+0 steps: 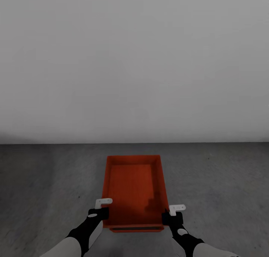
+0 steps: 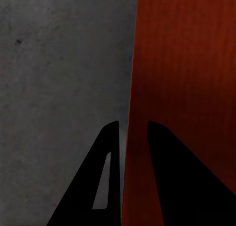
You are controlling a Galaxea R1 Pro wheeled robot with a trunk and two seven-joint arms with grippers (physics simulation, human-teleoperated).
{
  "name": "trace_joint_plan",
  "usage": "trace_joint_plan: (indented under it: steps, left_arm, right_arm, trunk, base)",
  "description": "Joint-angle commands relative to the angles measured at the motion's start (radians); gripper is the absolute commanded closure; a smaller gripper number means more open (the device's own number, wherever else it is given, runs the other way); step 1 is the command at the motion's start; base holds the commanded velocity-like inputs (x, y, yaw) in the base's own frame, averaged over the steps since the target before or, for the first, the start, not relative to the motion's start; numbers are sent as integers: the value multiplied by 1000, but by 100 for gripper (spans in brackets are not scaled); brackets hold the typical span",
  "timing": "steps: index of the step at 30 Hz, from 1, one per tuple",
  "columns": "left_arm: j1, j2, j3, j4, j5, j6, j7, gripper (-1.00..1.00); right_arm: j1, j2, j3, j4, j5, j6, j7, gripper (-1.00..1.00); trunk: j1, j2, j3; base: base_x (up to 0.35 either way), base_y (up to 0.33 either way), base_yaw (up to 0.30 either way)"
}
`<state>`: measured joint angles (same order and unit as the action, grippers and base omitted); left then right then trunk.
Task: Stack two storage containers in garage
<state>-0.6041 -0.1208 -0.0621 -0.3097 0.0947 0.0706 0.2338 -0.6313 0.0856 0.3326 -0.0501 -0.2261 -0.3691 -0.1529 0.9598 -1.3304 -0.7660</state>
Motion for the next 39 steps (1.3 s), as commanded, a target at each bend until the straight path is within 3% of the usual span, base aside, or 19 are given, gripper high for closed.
trace_joint_plan:
  steps: [1, 13, 39]
  left_arm:
    - [0, 1, 5, -5, 5, 6, 10, 100]
    - [0, 1, 4, -5, 5, 6, 10, 100]
    - [0, 0, 4, -5, 5, 6, 10, 100]
  right_arm:
    - [-1, -2, -70, 3, -32, -9, -16, 100]
    - [-1, -1, -70, 3, -33, -10, -16, 100]
    - [-1, -2, -70, 3, -33, -10, -16, 100]
  trunk:
    - [0, 0, -1]
    - [0, 0, -1]
    - [0, 0, -1]
  base:
    - [0, 0, -5]
    - [0, 0, -118]
    - [0, 0, -4]
